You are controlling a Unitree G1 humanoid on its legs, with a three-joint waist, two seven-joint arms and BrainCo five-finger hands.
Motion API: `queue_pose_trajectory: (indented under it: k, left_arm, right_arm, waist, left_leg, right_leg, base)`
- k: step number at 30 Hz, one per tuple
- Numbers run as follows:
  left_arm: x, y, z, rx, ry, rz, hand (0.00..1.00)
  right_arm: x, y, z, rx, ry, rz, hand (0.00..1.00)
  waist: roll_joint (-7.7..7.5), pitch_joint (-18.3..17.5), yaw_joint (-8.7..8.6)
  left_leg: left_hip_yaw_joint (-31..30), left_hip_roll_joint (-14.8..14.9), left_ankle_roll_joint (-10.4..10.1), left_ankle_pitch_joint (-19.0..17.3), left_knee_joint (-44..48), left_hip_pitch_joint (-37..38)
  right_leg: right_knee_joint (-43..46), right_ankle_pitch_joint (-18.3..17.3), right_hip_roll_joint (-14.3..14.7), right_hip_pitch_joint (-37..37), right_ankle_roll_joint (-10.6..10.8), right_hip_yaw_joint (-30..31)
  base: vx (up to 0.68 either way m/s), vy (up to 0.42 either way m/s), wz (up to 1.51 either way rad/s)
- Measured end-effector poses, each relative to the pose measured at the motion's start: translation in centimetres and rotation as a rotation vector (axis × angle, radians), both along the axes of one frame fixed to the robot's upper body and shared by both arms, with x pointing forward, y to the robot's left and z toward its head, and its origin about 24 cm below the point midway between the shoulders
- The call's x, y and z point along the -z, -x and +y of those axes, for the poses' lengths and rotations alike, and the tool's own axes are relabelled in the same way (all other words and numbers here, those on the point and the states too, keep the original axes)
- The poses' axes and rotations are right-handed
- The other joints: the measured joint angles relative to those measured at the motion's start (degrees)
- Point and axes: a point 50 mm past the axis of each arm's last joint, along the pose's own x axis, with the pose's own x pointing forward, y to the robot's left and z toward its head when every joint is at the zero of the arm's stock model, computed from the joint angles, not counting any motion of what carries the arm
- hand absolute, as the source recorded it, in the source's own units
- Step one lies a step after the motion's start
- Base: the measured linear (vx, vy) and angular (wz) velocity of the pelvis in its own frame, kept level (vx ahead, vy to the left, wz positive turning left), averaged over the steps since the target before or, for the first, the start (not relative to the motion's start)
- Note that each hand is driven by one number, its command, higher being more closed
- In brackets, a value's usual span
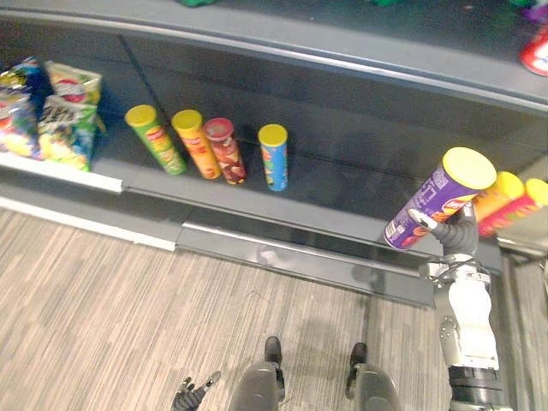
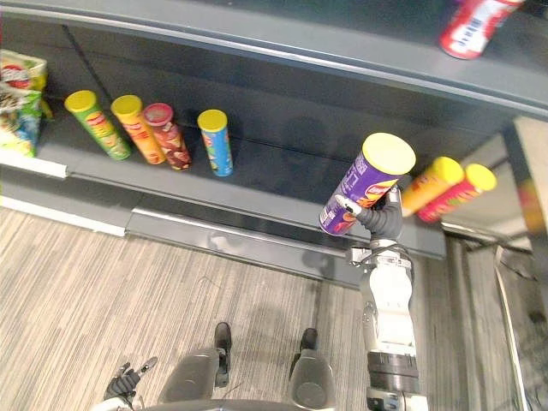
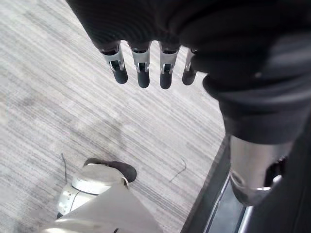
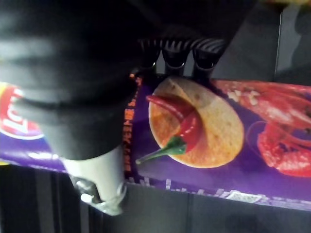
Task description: Put the gum and the chips on the shelf.
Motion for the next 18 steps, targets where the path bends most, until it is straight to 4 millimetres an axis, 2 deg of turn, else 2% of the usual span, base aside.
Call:
queue_pose_trajectory:
  k: [3,7,12,15,18]
  left_arm:
    - [0.6,0.3,-1.5,-0.036,0.059,0.005,0.0]
    - [0.5,0.0,-1.5,-0.034,0.065,0.001,0.0]
    - [0.6,-0.1,-1.5,-0.021,0.054,0.011,0.0]
    - [0.3,-1.2,-1.4,0.006,0.029,-0.002,0.0]
    - [-0.1,-2.8,-1.5,0.047,0.0,-0.027,0.0]
  right_arm:
    - [0.2,0.4,0.2,-0.003,-0.014,0.001,1.0]
    - [0.5,1.6,0.0,0.008,-0.015,0.002,1.0]
    - [0.9,1.9,1.1,-0.016,-0.028,0.013,1.0]
    - [0.9,1.6,2.5,-0.063,-0.03,0.014,1.0]
    - [0.0,0.9,4.4,-0.119,-0.012,-0.019,1.0]
  waist:
    - [0.24,-0.1,-0.82]
    - [0.68,-0.3,-1.2]
    - [1.35,-0.2,-1.96]
    - [1.59,-0.2,-1.96]
    - [2.2,-0.2,-1.88]
  left_leg:
    - [-2.6,3.2,-2.7,2.0,-3.5,0.0]
    - [-4.1,4.9,-4.2,5.6,-9.5,1.5]
    - [-3.1,4.9,-3.9,7.6,-14.3,2.7]
    - [-2.1,4.2,-3.7,7.6,-14.6,2.6]
    - [-1.6,3.7,-3.4,7.7,-14.6,1.3]
  right_leg:
    - [-2.5,-0.5,3.7,1.3,-1.0,-2.9]
    - [-3.7,-1.6,5.8,2.3,-2.8,-6.2]
    - [-4.1,-1.6,5.6,2.3,-2.8,-6.7]
    - [-4.7,-1.2,4.9,2.1,-2.3,-6.2]
    - [-4.7,-0.9,4.4,0.6,-2.1,-5.7]
  base:
    - [0.12,-0.224,0.22]
    - [0.06,-0.154,0.33]
    - [-0.02,-0.024,0.08]
    - [-0.02,0.045,-0.05]
    - [0.0,0.039,-0.06]
